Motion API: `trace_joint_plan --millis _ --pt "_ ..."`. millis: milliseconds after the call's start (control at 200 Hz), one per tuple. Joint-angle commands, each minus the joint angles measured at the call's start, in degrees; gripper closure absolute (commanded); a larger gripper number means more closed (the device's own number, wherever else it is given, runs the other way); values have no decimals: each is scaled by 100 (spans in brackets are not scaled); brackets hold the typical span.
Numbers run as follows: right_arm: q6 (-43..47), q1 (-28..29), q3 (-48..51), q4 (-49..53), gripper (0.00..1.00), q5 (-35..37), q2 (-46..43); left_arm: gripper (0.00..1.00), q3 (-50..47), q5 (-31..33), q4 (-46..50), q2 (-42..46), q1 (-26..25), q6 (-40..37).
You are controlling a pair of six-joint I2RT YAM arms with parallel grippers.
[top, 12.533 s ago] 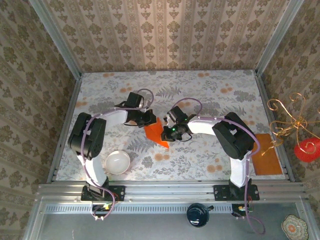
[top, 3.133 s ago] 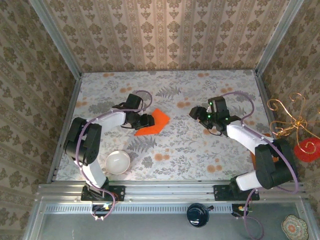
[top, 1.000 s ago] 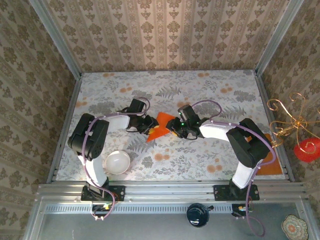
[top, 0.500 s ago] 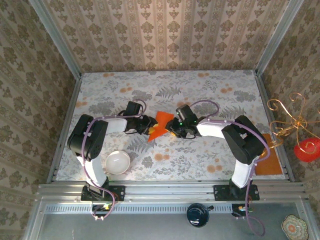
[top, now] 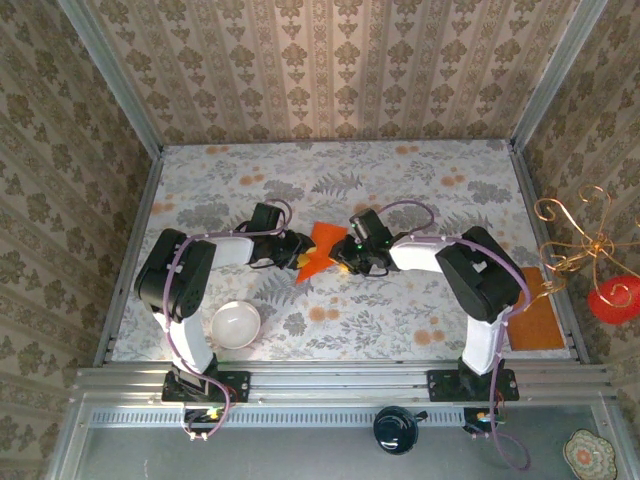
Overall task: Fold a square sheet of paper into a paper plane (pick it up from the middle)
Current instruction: Fold the wing for the fifth time at the center of the table.
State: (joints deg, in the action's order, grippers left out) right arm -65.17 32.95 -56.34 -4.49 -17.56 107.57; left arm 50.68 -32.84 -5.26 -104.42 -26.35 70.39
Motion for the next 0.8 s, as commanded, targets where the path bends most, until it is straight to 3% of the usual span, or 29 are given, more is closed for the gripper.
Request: trace_joint_plan --millis 0,335,795 --pt "-44 31 -216 -166 66 -171 212 63 -181 84 97 -87 -19 89" --pt "-342 19 -73 -779 72 -160 279 63 -190 82 59 -35 -36 124" --pt "-173 10 4 -474 88 98 141 61 -69 91 272 138 -37 -63"
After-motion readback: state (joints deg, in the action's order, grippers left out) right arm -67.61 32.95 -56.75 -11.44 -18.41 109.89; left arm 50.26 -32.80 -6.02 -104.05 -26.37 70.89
